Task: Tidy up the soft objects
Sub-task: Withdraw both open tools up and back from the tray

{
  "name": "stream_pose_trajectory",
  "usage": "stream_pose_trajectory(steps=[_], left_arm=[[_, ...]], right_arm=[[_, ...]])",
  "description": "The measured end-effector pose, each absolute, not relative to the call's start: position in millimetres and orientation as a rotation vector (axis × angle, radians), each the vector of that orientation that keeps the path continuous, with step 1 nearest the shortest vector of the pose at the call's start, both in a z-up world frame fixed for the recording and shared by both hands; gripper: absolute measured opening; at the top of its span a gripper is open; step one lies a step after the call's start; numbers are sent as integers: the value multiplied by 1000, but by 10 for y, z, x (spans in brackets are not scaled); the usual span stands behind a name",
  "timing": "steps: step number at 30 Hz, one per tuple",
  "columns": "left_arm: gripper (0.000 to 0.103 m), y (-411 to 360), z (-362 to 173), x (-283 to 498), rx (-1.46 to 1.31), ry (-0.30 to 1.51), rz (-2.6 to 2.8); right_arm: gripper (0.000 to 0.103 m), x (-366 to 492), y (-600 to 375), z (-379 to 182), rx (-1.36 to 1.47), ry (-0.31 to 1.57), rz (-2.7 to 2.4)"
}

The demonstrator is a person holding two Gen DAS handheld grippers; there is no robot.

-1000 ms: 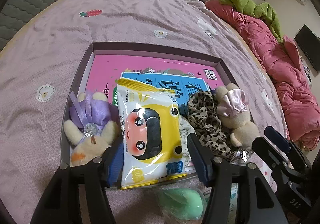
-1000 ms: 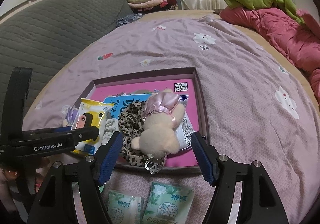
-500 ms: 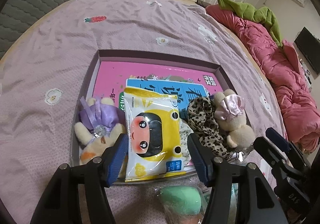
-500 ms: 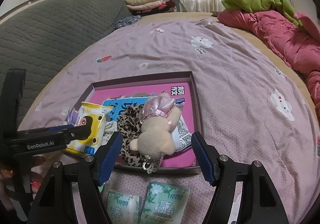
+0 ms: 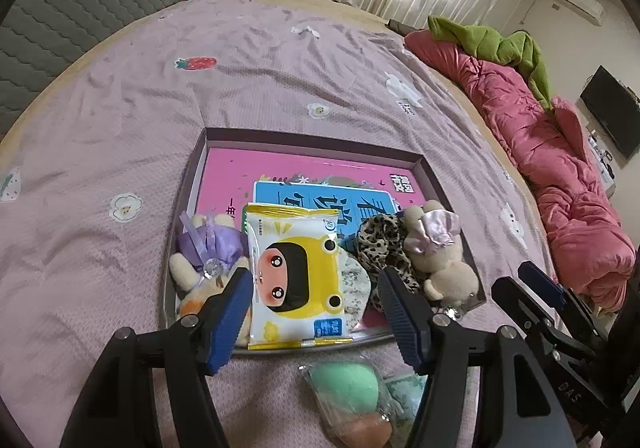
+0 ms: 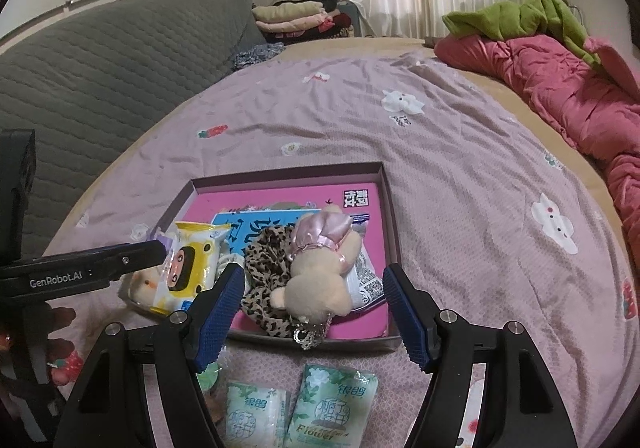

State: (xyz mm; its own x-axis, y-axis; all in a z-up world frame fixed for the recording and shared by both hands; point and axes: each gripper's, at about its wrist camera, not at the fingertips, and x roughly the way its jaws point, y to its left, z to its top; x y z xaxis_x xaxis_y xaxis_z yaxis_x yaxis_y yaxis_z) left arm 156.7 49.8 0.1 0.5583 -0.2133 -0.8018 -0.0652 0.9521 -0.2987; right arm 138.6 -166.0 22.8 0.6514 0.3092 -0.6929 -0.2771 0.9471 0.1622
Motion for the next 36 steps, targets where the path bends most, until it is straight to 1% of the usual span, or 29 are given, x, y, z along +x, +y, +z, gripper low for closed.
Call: stream_pose_trajectory(steps=[14,36], left_arm=[[65,495,250,1245,-301,940,-92],[65,282,556,828,-269,901,-117]], right_arm=[[74,1166,-1730,497,45,736,328],[74,702,-1872,858,31,665,321]])
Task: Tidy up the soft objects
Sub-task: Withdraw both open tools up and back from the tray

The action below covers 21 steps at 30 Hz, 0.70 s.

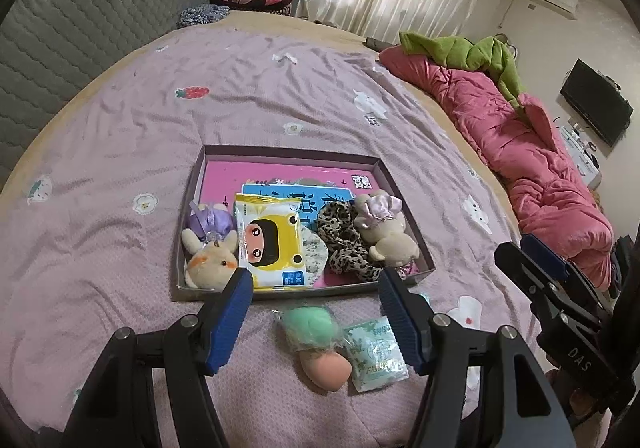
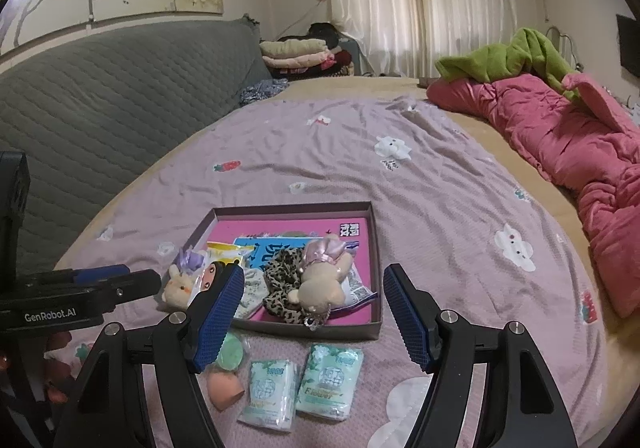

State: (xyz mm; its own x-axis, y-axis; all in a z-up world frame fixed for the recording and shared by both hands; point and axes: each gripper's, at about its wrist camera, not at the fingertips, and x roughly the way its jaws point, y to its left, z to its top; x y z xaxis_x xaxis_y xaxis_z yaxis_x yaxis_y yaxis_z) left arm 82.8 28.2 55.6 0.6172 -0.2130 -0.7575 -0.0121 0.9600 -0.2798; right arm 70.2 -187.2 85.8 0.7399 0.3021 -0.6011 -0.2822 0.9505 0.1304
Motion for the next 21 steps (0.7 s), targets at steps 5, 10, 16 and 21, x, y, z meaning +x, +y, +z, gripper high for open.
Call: stream_pose_trajectory(steps=[5,10,16,21], left_arm=[[65,274,591,753,-261,896,-115],[65,249,552,645,-251,908,-116],[65,213,470,549,-225,930,-131],[65,205,392,495,-221,951,-132]], right_arm=[[74,603,-1930,901,36,656,314],[74,529,-1953,896,31,659,316],[74,454,-1966,851,26,671,320],[74,399,-1962,790,23,686,330]])
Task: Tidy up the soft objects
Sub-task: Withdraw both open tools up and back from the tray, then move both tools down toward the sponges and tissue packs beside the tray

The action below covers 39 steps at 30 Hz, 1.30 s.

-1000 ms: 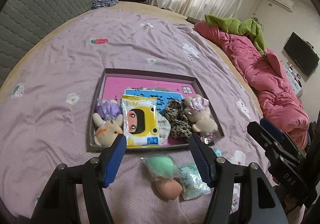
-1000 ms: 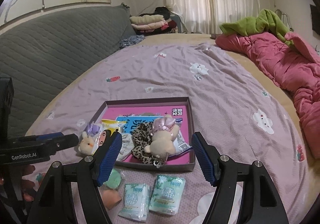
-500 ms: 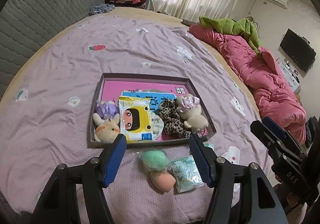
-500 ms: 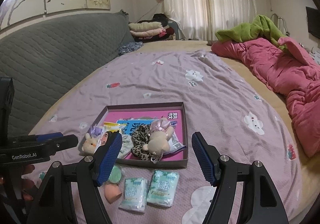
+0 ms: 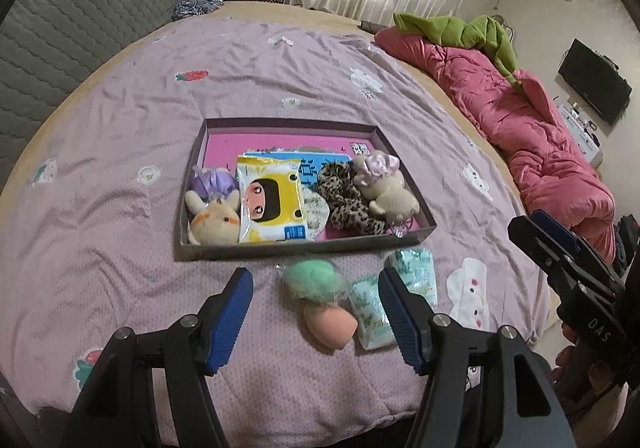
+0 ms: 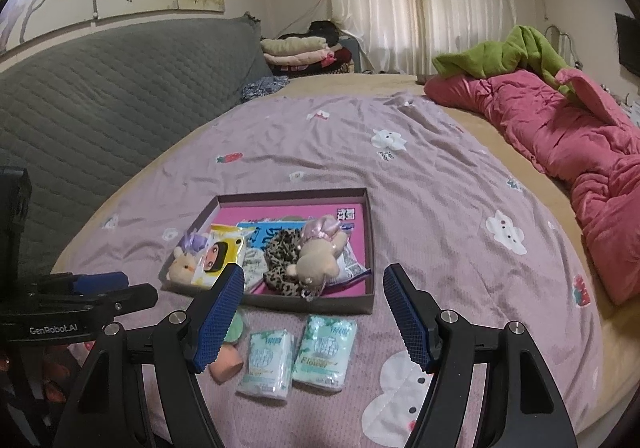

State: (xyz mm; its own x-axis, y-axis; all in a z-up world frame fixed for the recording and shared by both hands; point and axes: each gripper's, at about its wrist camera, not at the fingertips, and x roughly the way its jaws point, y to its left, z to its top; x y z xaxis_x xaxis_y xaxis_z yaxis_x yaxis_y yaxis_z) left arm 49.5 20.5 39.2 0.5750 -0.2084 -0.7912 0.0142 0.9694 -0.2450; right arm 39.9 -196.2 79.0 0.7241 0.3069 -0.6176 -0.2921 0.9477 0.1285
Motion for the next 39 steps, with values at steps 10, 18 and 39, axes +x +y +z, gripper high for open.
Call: stream_pose_trajectory(steps=[10,18,39], left_arm=[[65,110,156,417,-208,1022,-152],[65,22,-39,385,-219,1076,-168],[65,-51,-381,430,-202,1139,-201]], right_arm=[[74,312,-1881,579,-1,742,365],[74,217,-1809,368,-23,794,392],[74,167,-1727,-26,-24,931,420]])
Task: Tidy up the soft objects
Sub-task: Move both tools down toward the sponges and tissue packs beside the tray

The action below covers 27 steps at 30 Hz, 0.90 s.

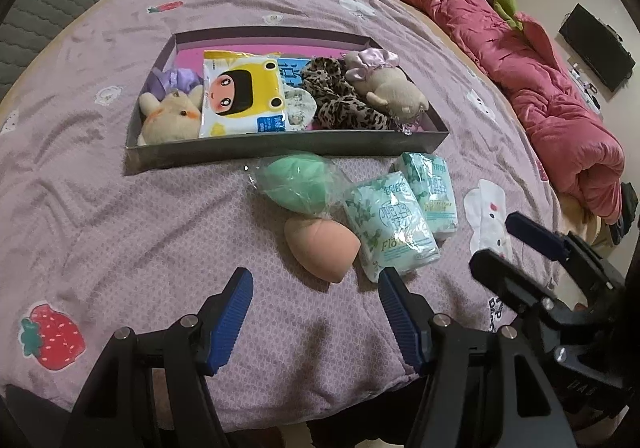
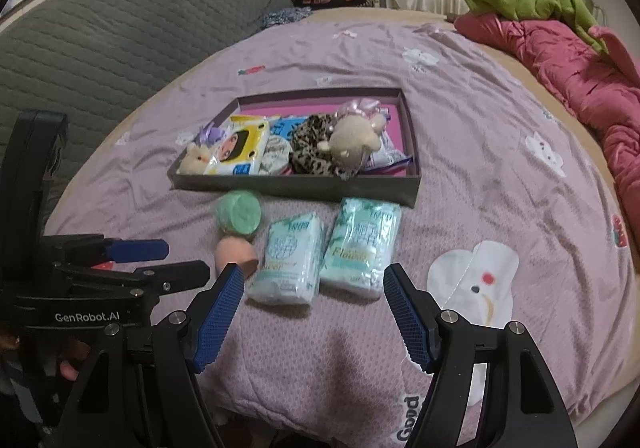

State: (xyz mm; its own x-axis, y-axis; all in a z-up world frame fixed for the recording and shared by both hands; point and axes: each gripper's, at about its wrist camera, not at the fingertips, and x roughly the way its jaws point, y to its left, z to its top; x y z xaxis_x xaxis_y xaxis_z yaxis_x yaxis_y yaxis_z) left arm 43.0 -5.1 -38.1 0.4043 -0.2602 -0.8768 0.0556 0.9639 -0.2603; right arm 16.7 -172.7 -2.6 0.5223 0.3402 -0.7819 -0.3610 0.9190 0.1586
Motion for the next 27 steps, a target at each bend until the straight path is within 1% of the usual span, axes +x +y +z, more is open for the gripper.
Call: stream_pose_trajectory(steps=[16,27], left_arm=[[65,-108,-642,612,-167,1184,-201],[64,-118,-704,810,-174,1186,-271]], right_arm=[[74,237,-1705,-318,-13,1044,434],[74,319,-1668,-465,36,1090,455]])
